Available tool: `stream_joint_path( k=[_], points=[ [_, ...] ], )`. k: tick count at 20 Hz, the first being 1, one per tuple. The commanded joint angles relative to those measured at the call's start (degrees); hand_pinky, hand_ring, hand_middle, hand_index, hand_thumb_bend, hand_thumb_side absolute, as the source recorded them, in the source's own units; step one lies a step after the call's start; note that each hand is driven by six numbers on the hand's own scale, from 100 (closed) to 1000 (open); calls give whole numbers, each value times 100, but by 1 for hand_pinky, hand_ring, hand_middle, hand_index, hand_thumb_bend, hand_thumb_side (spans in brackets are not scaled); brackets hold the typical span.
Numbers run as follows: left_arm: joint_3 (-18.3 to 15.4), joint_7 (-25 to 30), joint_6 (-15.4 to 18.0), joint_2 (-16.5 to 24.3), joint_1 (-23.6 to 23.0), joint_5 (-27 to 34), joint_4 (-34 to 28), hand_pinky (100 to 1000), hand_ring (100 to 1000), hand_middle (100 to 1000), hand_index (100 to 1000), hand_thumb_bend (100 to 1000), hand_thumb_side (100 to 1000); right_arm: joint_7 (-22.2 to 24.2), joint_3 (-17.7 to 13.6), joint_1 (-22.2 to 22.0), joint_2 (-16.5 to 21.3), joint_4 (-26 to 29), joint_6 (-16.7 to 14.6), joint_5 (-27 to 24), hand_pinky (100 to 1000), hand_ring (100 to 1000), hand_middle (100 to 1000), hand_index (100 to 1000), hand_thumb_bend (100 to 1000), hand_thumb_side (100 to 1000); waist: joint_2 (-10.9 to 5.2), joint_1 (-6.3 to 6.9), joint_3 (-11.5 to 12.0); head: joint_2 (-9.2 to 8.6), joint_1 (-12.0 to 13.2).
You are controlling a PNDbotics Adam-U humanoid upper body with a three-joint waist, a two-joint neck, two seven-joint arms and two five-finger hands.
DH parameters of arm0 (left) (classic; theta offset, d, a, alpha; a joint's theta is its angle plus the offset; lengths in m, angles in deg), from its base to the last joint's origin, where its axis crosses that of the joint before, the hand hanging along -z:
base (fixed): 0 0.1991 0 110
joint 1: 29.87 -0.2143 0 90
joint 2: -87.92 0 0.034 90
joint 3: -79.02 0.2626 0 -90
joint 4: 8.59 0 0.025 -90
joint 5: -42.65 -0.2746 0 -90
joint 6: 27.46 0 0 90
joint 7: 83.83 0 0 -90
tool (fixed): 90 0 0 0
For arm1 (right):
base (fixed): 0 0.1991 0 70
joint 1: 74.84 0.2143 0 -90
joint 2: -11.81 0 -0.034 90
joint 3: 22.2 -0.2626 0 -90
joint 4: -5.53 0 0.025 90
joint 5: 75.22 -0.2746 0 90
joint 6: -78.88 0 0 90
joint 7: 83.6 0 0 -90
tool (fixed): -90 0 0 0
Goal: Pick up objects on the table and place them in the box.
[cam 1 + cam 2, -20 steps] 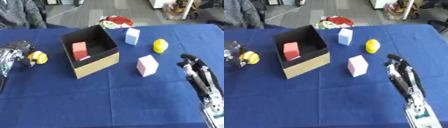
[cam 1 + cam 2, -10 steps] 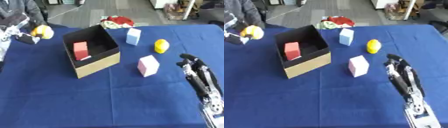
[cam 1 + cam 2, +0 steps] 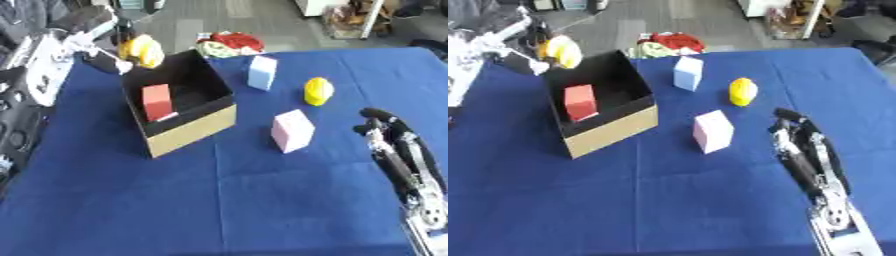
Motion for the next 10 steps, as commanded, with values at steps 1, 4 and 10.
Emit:
stream_joint_path(
  k=[1, 4, 10],
  points=[
    [124, 146, 93, 18, 65, -234, -6, 806, 732, 738, 880, 737, 373, 10, -16, 65, 41, 67, -7, -21, 819, 718, 799, 816, 100, 578, -33, -19, -5, 23, -1],
    [86, 272, 61, 113, -34, -313, -123, 862, 819, 836, 941, 845, 477, -8, -37, 67, 53, 68, -7, -10, 819, 718, 799, 816, 100, 578, -36, -6, 8, 23, -15],
    [-282, -64, -246, 605, -471, 807, -1241, 807, 729, 752, 875, 735, 451, 8, -86, 222, 267, 68, 4, 136, 822, 723, 800, 826, 100, 626, -48, 5, 86, 23, -99]
  ],
)
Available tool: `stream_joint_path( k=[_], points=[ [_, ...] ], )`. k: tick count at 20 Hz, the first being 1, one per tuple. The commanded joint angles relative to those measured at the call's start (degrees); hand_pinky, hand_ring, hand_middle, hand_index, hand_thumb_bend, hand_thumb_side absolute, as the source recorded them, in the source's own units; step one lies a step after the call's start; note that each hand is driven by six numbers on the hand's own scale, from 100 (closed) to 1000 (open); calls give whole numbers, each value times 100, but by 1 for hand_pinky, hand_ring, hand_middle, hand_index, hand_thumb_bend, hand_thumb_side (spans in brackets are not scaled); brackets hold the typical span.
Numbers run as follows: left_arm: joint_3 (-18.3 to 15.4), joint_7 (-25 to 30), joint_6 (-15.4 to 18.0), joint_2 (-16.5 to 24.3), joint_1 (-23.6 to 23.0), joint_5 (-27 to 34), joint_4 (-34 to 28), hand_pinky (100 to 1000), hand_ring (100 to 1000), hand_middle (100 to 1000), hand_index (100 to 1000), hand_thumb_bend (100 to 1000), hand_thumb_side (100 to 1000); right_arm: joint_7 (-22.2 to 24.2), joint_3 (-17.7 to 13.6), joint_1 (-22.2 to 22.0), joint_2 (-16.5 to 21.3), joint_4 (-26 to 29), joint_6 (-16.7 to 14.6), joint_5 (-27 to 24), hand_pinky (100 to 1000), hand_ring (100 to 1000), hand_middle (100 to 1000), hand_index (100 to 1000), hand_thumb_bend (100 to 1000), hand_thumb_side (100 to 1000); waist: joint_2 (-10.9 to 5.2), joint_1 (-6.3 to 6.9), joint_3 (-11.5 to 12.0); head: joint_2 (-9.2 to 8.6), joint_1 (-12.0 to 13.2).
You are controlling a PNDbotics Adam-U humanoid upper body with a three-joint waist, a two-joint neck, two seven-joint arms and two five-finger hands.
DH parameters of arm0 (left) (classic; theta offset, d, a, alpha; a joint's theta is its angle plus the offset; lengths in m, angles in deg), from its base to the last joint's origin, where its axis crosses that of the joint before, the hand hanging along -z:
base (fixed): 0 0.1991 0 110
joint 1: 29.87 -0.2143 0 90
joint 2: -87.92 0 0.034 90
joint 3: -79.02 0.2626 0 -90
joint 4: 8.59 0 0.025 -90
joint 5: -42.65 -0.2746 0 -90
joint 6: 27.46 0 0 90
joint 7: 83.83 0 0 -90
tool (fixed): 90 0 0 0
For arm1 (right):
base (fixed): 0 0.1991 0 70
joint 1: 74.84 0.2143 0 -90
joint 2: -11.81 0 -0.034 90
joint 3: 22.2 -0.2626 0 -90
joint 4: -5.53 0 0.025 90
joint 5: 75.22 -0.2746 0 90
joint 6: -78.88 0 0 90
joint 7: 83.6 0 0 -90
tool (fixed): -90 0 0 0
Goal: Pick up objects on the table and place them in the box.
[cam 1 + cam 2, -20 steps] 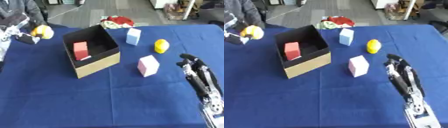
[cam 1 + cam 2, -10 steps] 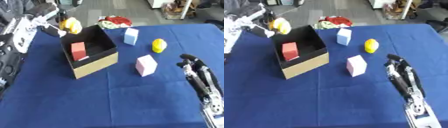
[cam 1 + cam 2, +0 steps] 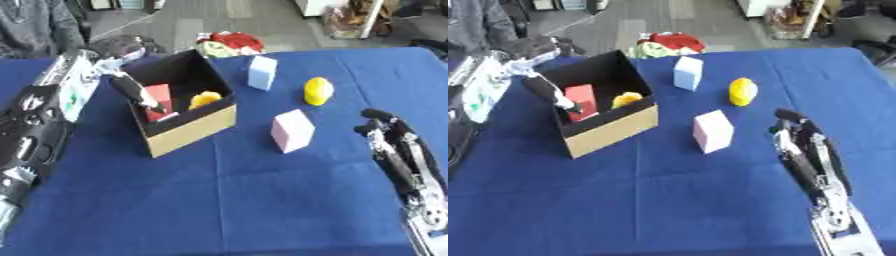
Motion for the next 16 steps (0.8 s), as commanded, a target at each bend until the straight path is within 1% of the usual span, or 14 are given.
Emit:
stream_joint_path(
  k=[1, 2, 4, 5, 7, 8, 10, 11, 13, 14, 15, 16],
  points=[
    [-263, -345, -222, 525, -185, 955, -919, 805, 723, 746, 870, 728, 449, 32, -79, 216, 357, 66, 23, 153, 822, 723, 801, 826, 100, 543, -49, 6, 39, 23, -60],
    [-317, -457, -308, 675, -360, 1381, -1272, 795, 703, 724, 850, 719, 432, 69, -81, 315, 513, 50, 41, 220, 824, 726, 802, 835, 100, 514, -51, 7, 65, 23, -86],
    [-410, -577, -505, 952, -717, 2166, -1942, 794, 702, 721, 849, 720, 430, 184, -75, 489, 784, -1, 71, 358, 825, 727, 803, 838, 100, 506, -52, 11, 95, 23, -110],
    [-429, -567, -615, 1027, -805, 2392, -2148, 794, 702, 721, 849, 720, 430, 219, -78, 526, 833, -15, 75, 392, 825, 727, 803, 838, 100, 506, -52, 12, 98, 23, -111],
    [-444, -520, -777, 1095, -879, 2612, -2376, 794, 702, 721, 849, 720, 430, 251, -82, 554, 868, -28, 75, 421, 825, 727, 803, 838, 100, 506, -52, 13, 99, 23, -112],
    [-466, -516, -819, 1105, -914, 2669, -2451, 773, 665, 682, 824, 694, 417, 271, -69, 580, 895, -23, 66, 439, 835, 746, 812, 899, 100, 316, -53, 3, 116, 23, -141],
    [-625, -622, -853, 1037, -1116, 2819, -2677, 770, 659, 676, 822, 690, 422, 393, 112, 775, 1092, -55, -45, 560, 839, 756, 821, 925, 100, 254, -47, -106, 293, 23, -347],
    [-677, -691, -870, 964, -1244, 2901, -2775, 770, 659, 677, 823, 690, 425, 471, 236, 902, 1218, -152, -120, 638, 841, 760, 824, 932, 100, 245, -43, -144, 380, 23, -435],
    [-779, -768, -942, 778, -1538, 3085, -2888, 768, 655, 673, 822, 693, 429, 652, 528, 1195, 1512, -424, -214, 819, 854, 799, 849, 967, 100, 248, -43, -187, 475, 23, -549],
    [-832, -782, -976, 707, -1692, 3180, -2928, 765, 651, 670, 819, 691, 434, 747, 681, 1349, 1665, -574, -255, 914, 867, 831, 870, 978, 151, 238, -45, -194, 495, 23, -581],
    [-892, -782, -1027, 606, -1839, 3271, -2926, 764, 649, 669, 818, 690, 435, 837, 828, 1496, 1813, -720, -317, 1004, 873, 843, 881, 982, 193, 240, -48, -203, 528, 23, -623],
    [-942, -765, -1074, 482, -1987, 3362, -2932, 763, 648, 668, 818, 685, 443, 928, 976, 1644, 1960, -866, -394, 1095, 884, 862, 895, 986, 288, 250, -52, -205, 562, 23, -671]
  ],
)
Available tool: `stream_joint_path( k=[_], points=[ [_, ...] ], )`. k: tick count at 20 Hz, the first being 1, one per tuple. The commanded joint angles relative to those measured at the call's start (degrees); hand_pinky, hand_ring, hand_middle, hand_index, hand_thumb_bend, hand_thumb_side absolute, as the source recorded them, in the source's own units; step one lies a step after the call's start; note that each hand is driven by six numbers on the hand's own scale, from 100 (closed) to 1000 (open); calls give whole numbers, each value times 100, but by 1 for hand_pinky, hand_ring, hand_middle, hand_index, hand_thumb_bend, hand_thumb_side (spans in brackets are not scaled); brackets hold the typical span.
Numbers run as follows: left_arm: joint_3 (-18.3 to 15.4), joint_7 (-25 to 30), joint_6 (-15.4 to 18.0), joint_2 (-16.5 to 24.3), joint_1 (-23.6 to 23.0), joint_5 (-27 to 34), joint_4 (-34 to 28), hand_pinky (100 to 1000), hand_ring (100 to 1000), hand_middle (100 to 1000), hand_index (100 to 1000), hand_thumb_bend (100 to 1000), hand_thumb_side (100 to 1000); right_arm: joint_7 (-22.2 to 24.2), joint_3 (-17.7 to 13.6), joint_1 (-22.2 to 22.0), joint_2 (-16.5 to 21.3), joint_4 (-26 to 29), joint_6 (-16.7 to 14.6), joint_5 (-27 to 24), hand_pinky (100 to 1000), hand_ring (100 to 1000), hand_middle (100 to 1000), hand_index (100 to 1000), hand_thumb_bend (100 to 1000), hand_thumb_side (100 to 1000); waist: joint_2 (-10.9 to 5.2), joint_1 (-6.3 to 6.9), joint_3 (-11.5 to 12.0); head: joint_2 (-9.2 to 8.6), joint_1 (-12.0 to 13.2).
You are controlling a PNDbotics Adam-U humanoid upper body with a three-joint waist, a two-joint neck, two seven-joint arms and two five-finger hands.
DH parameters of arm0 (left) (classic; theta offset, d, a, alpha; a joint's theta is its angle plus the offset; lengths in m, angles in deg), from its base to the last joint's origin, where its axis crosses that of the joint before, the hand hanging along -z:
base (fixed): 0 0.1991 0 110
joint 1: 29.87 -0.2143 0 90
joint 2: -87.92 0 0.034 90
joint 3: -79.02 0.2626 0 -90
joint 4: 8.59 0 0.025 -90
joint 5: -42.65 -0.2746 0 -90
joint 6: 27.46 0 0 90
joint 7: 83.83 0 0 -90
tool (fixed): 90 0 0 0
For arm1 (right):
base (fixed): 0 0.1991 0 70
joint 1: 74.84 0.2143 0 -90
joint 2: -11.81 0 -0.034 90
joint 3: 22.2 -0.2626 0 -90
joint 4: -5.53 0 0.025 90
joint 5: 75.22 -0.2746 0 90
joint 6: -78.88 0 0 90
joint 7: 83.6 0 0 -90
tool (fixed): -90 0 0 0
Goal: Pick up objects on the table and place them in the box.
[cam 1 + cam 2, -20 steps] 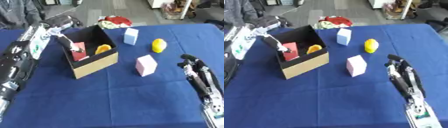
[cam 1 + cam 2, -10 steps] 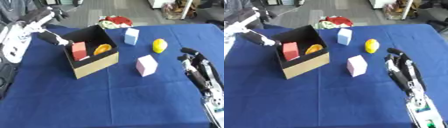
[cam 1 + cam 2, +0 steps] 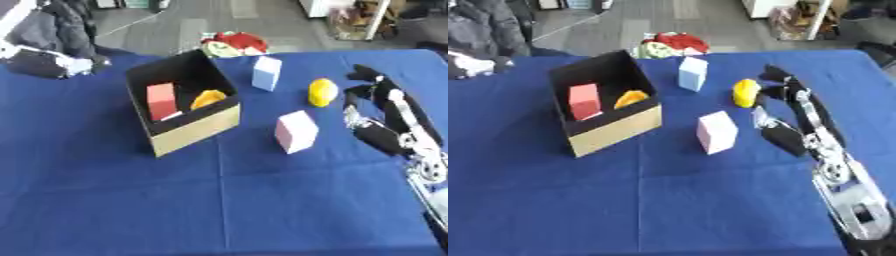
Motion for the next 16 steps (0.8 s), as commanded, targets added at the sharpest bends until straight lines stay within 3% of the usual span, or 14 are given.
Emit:
stream_joint_path(
  k=[1, 4, 8, 14, 16],
  points=[
    [-227, 8, -128, -228, -233, 305, -177, 763, 647, 667, 817, 686, 444, 285, 409, 393, 611, -389, -218, 308, 890, 875, 903, 990, 329, 252, -56, -36, 50, 23, -160],
    [-312, 87, -167, -490, -652, 563, -347, 759, 641, 662, 815, 680, 450, 544, 829, 812, 1030, -808, -430, 566, 918, 934, 945, 1000, 452, 243, -67, -1, 120, 23, -294],
    [-348, 210, -197, -681, -1205, 903, -658, 756, 635, 656, 815, 679, 456, 884, 1382, 1335, 1477, -1361, -719, 906, 932, 954, 955, 1000, 495, 242, -59, 48, 153, 23, -367],
    [-442, 302, -257, -745, -2057, 1243, -1295, 754, 629, 650, 814, 679, 459, 1446, 2273, 1809, 1112, -2275, -842, 1468, 934, 956, 949, 1000, 500, 243, -127, 85, 28, 23, -250],
    [-446, 330, -298, -785, -2149, 1273, -1415, 754, 628, 649, 814, 678, 460, 1640, 2334, 1906, 902, -2590, -831, 1662, 933, 954, 948, 1000, 495, 244, -141, 103, 5, 23, -229]
  ],
)
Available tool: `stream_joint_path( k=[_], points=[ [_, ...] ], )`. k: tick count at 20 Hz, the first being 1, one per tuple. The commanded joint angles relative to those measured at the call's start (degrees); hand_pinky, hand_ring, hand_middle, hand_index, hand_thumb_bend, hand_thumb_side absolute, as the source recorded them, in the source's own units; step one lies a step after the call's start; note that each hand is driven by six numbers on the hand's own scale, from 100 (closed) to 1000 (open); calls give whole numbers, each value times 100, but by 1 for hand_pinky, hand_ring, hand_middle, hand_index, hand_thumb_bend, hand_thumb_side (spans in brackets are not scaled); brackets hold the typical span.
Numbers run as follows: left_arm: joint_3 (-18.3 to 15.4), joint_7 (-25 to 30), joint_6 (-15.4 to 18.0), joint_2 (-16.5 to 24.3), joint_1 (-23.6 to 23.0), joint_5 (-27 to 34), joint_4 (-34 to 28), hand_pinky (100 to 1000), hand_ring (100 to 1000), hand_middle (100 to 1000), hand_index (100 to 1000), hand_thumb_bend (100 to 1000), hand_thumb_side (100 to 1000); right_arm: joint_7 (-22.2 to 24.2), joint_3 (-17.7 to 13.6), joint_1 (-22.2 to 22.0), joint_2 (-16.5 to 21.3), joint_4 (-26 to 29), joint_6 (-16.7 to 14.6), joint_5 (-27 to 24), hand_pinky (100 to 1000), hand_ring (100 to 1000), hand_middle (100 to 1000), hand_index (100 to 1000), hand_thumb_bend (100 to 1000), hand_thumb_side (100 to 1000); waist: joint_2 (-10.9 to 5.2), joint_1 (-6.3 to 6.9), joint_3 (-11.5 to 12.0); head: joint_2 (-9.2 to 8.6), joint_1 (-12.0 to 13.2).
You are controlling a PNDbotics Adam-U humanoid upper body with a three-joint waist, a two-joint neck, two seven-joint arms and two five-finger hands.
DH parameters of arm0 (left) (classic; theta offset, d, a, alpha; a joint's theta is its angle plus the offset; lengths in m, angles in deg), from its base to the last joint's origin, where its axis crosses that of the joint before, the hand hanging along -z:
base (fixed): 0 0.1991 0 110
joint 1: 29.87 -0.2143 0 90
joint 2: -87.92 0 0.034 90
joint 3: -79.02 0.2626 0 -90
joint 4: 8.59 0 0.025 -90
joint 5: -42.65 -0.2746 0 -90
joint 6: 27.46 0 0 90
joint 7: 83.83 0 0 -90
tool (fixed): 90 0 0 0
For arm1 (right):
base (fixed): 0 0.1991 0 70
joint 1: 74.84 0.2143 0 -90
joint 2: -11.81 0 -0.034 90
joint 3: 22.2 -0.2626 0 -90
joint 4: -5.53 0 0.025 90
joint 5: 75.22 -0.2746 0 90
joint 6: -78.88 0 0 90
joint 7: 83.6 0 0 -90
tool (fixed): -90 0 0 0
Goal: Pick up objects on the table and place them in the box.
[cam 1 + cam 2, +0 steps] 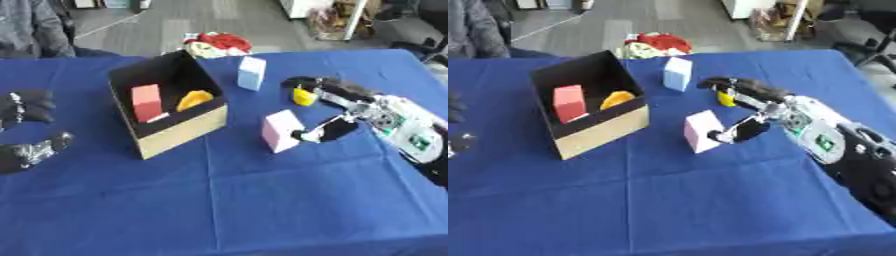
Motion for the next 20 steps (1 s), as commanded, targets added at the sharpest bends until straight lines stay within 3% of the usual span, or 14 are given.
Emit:
stream_joint_path(
  k=[1, 3, 4, 5, 7, 8, 11, 12, 13, 14, 17, 20],
  points=[
    [-81, 55, -46, 14, -17, 89, -293, 754, 627, 649, 814, 679, 460, 298, 32, 201, -190, -449, -29, 318, 932, 952, 947, 1000, 490, 245, -138, 109, -16, 23, 45],
    [-76, 77, -75, -14, -42, 95, -318, 754, 627, 649, 814, 679, 462, 488, -143, 273, -378, -758, -134, 508, 931, 949, 945, 1000, 484, 247, -146, 127, -23, 23, 49],
    [-75, 88, -82, -25, -51, 97, -325, 754, 627, 648, 814, 679, 462, 575, -241, 311, -454, -900, -200, 595, 931, 948, 946, 1000, 435, 275, -149, 134, -25, 23, 48],
    [-74, 96, -87, -36, -62, 98, -329, 754, 627, 648, 814, 680, 462, 660, -351, 356, -525, -1037, -273, 680, 930, 947, 944, 1000, 479, 249, -154, 141, -27, 23, 48],
    [-73, 108, -93, -53, -82, 99, -332, 754, 627, 648, 814, 682, 461, 827, -568, 453, -651, -1310, -432, 847, 927, 937, 934, 997, 440, 284, -162, 151, -30, 23, 46],
    [-74, 110, -96, -62, -89, 101, -332, 754, 626, 648, 814, 680, 463, 913, -683, 508, -710, -1449, -516, 933, 923, 930, 927, 991, 466, 265, -166, 153, -32, 23, 43],
    [-77, 107, -104, -87, -107, 108, -333, 753, 626, 647, 814, 679, 464, 1179, -1088, 666, -855, -1713, -757, 1199, 891, 865, 830, 902, 401, 188, -178, 160, -48, 23, 55],
    [-77, 106, -105, -91, -110, 109, -334, 753, 626, 647, 814, 679, 464, 1271, -1229, 698, -878, -1718, -812, 1291, 888, 859, 819, 891, 394, 176, -180, 162, -51, 23, 58],
    [-78, 104, -106, -95, -114, 109, -336, 753, 625, 646, 814, 678, 463, 1365, -1370, 732, -892, -1679, -847, 1385, 861, 807, 714, 780, 298, 100, -184, 163, -54, 23, 59],
    [-81, 99, -108, -103, -118, 109, -337, 753, 625, 646, 814, 677, 463, 1460, -1514, 759, -907, -1601, -863, 1480, 852, 788, 672, 743, 246, 100, -187, 164, -56, 23, 60],
    [-96, 75, -115, -133, -130, 113, -338, 752, 624, 645, 813, 676, 463, 1565, -1935, 809, -976, -1286, -836, 1703, 841, 762, 616, 693, 139, 100, -193, 176, -62, 23, 84],
    [-99, 65, -117, -157, -137, 121, -344, 752, 624, 644, 813, 676, 462, 1396, -2239, 903, -1042, -1051, -716, 1627, 839, 756, 609, 686, 107, 100, -206, 188, -53, 23, 74]
  ],
)
